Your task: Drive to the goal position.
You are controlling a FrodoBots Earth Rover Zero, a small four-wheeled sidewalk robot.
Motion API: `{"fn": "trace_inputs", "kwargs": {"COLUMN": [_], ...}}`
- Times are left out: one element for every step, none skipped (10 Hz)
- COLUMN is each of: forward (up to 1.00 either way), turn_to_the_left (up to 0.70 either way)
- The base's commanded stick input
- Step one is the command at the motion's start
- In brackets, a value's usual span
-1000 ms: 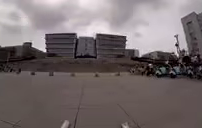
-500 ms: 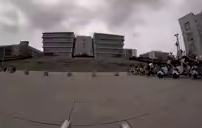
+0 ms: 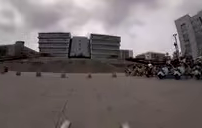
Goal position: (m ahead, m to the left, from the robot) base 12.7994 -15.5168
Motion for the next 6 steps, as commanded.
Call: {"fn": "trace_inputs", "kwargs": {"forward": [1.0, 1.0, 1.0, 1.0, 1.0, 1.0], "turn_to_the_left": [-0.01, -0.03, -0.02, -0.01, 0.0, -0.16]}}
